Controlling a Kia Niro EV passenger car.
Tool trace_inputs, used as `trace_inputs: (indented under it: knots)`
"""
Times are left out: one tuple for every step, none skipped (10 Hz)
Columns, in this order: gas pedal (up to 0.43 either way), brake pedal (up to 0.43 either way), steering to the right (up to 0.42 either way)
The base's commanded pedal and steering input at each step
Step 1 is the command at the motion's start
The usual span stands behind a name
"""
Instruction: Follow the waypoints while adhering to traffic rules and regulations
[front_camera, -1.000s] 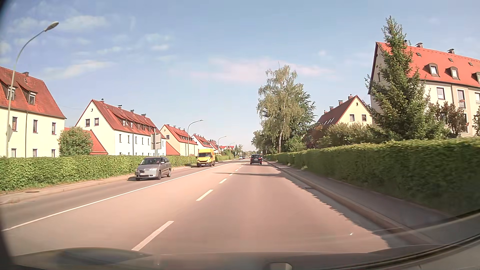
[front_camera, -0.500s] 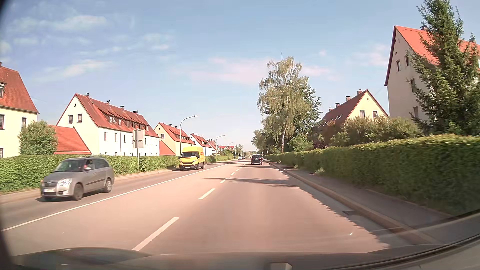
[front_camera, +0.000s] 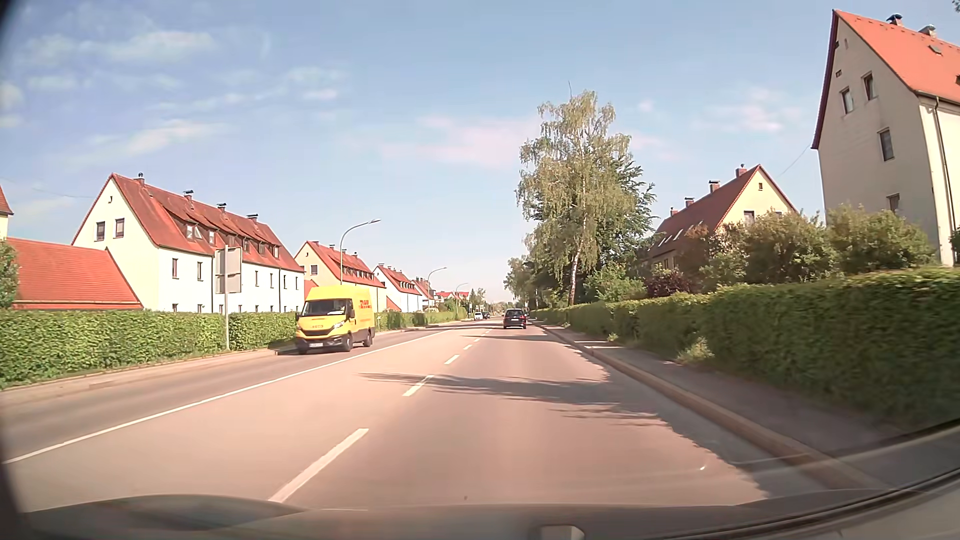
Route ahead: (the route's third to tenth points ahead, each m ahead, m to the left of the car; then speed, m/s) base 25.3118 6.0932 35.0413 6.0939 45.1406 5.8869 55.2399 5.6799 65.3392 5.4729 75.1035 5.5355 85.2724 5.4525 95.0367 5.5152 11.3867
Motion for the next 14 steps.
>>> trace_inputs:
  knots:
    - [0.098,0.0,-0.002]
    - [0.087,0.0,-0.002]
    - [0.087,0.0,-0.002]
    - [0.087,0.0,-0.002]
    - [0.087,0.0,-0.002]
    - [0.087,0.0,-0.002]
    - [0.087,0.0,-0.002]
    - [0.087,0.0,-0.001]
    - [0.087,0.0,0.0]
    - [0.087,0.0,0.0]
    - [0.087,0.0,0.0]
    - [0.087,0.0,0.0]
    - [0.087,0.0,0.0]
    - [0.087,0.0,0.0]
